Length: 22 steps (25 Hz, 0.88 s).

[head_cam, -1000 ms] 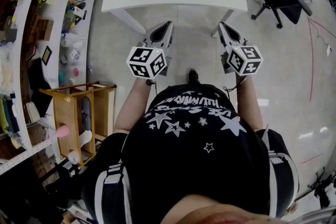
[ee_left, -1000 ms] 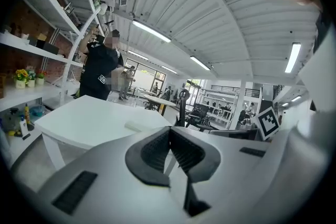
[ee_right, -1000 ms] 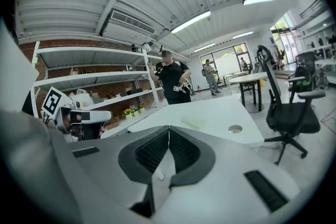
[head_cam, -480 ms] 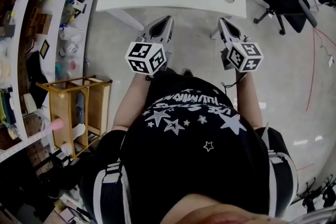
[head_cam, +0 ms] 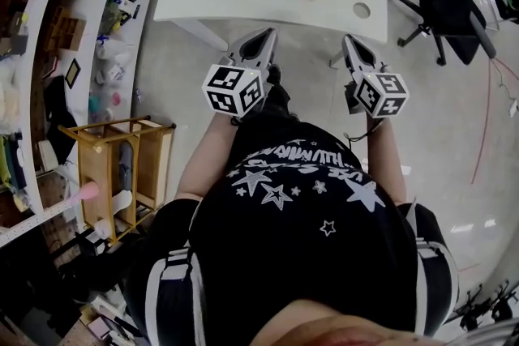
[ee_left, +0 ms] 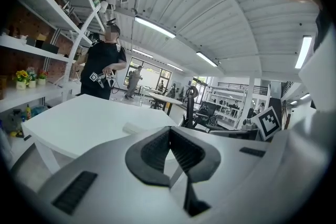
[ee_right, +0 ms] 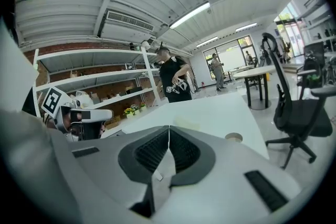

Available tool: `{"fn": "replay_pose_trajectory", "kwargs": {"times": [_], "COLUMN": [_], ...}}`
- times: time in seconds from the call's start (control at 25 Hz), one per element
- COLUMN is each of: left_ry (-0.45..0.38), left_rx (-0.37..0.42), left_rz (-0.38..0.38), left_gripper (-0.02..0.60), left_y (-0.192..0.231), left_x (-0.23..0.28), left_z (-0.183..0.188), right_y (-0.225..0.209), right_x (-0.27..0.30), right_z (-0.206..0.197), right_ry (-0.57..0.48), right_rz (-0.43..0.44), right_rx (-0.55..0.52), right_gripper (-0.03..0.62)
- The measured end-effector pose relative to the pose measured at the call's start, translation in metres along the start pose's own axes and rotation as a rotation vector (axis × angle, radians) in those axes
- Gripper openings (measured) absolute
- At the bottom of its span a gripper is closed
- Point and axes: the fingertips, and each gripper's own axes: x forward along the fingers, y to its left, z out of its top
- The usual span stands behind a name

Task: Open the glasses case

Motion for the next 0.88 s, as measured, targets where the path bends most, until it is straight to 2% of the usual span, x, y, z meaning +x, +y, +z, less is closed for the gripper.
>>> {"fn": "replay_pose_trajectory", "kwargs": {"times": [0.32, 0.68, 0.88], "left_ry": [0.032, 0.077, 0.142], "left_rx": [0.009, 0.017, 0.021], "left_rz": [-0.031, -0.040, -0.054], "left_gripper": [0.012, 0.012, 0.012], "left_y": [0.024, 0.068, 0.089], "left_x": [0.041, 0.088, 0.116], "left_z": [0.002, 0.012, 0.003], "right_y": [-0.025, -0.040, -0.051], "right_x": [0.028, 0.085, 0.112], "right_z": [0.010, 0.033, 0.037], "right_ry": [0.007, 0.020, 0.046], "right_rz": [-0.056, -0.049, -0.062], "right_rx": [0.008, 0.003, 0.003], "right_gripper": [0.009, 0.009, 0.009]}}
